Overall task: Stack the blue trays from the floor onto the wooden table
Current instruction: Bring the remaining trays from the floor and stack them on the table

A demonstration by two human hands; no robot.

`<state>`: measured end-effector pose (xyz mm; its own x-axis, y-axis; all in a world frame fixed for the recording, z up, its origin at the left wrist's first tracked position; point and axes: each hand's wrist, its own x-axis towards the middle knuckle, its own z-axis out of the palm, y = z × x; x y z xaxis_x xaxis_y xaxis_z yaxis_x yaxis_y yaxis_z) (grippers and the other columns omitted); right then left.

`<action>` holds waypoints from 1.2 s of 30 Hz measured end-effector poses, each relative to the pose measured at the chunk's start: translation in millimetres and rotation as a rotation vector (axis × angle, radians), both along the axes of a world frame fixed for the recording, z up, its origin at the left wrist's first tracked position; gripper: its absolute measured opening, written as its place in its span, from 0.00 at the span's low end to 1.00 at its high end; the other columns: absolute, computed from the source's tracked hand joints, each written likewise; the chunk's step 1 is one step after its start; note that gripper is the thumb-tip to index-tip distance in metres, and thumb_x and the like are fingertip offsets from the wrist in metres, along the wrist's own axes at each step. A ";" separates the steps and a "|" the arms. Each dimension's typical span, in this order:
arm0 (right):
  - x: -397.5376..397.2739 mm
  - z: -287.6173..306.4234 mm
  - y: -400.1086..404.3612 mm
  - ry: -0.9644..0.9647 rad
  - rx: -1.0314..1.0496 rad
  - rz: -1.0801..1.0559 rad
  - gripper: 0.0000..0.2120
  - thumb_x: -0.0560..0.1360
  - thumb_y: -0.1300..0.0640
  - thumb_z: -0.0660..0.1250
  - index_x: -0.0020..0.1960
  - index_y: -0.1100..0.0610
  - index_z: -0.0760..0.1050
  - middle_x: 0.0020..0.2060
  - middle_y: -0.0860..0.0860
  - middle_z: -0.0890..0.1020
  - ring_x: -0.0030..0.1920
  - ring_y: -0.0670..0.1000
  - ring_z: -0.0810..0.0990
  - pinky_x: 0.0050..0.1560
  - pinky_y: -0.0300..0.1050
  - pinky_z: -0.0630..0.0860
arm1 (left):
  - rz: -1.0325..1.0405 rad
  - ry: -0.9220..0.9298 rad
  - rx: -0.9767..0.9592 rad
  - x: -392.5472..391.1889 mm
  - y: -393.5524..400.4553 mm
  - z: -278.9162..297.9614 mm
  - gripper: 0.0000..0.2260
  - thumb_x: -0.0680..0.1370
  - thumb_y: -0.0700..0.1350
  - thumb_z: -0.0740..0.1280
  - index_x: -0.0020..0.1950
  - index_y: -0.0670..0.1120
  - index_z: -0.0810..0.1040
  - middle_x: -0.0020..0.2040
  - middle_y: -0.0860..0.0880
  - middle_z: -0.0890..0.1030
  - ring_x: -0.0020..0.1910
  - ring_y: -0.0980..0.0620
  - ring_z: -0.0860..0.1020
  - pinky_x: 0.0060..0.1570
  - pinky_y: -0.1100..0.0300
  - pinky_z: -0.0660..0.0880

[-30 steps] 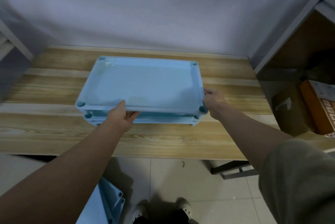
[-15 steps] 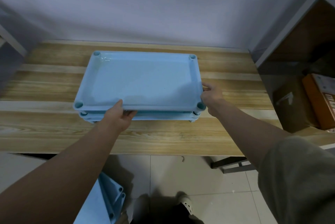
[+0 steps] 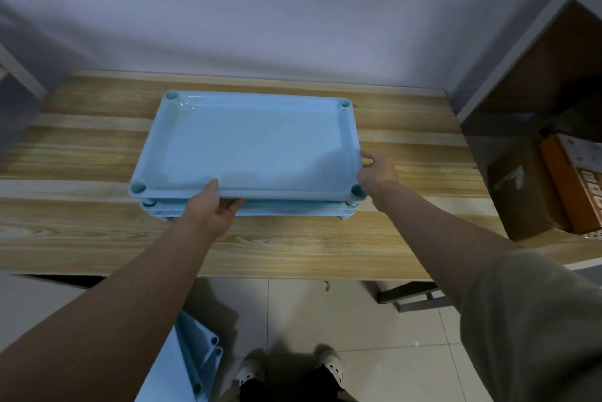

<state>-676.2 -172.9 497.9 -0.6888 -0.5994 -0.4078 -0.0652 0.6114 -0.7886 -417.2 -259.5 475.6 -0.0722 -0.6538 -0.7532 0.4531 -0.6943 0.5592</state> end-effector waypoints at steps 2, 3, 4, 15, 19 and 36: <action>0.8 0.5 0.4 0.046 0.019 0.030 0.25 0.77 0.70 0.58 0.70 0.51 0.69 0.51 0.55 0.80 0.37 0.48 0.77 0.32 0.40 0.72 | -0.012 -0.001 -0.005 0.2 0.7 1.1 0.06 0.82 0.44 0.62 0.52 0.42 0.73 0.50 0.44 0.79 0.47 0.46 0.79 0.56 0.48 0.75; 1.6 1.2 0.6 0.062 0.026 0.041 0.25 0.77 0.70 0.57 0.70 0.51 0.69 0.51 0.55 0.80 0.39 0.50 0.77 0.34 0.41 0.73 | -0.014 -0.002 -0.006 0.5 0.6 1.7 0.06 0.82 0.44 0.62 0.50 0.42 0.73 0.52 0.43 0.79 0.45 0.47 0.79 0.54 0.48 0.75; 2.2 1.1 0.3 0.076 0.030 0.052 0.25 0.77 0.70 0.57 0.70 0.52 0.69 0.53 0.56 0.80 0.41 0.52 0.78 0.36 0.43 0.73 | -0.018 -0.004 -0.005 0.6 0.7 2.5 0.06 0.82 0.44 0.62 0.48 0.42 0.73 0.54 0.43 0.78 0.43 0.47 0.78 0.53 0.48 0.75; 3.4 5.1 4.6 0.118 0.109 0.028 0.19 0.75 0.72 0.58 0.60 0.59 0.79 0.50 0.57 0.82 0.33 0.49 0.76 0.37 0.45 0.80 | 0.001 -0.029 0.014 0.4 -0.7 4.5 0.09 0.82 0.43 0.62 0.59 0.40 0.70 0.61 0.39 0.77 0.60 0.41 0.77 0.56 0.44 0.76; 3.2 2.2 5.3 0.110 0.091 -0.001 0.17 0.75 0.71 0.59 0.56 0.59 0.81 0.47 0.56 0.83 0.35 0.49 0.78 0.37 0.43 0.79 | -0.006 -0.064 -0.016 -0.1 -3.1 -0.1 0.16 0.81 0.44 0.63 0.67 0.39 0.69 0.51 0.41 0.79 0.46 0.44 0.80 0.50 0.45 0.78; 76.9 0.2 -22.8 0.709 0.019 0.465 0.21 0.77 0.57 0.62 0.70 0.54 0.69 0.68 0.52 0.70 0.69 0.54 0.65 0.68 0.50 0.59 | -0.098 -0.157 -0.032 53.5 -1.3 -1.0 0.23 0.74 0.57 0.70 0.58 0.42 0.71 0.45 0.42 0.79 0.42 0.44 0.82 0.39 0.48 0.82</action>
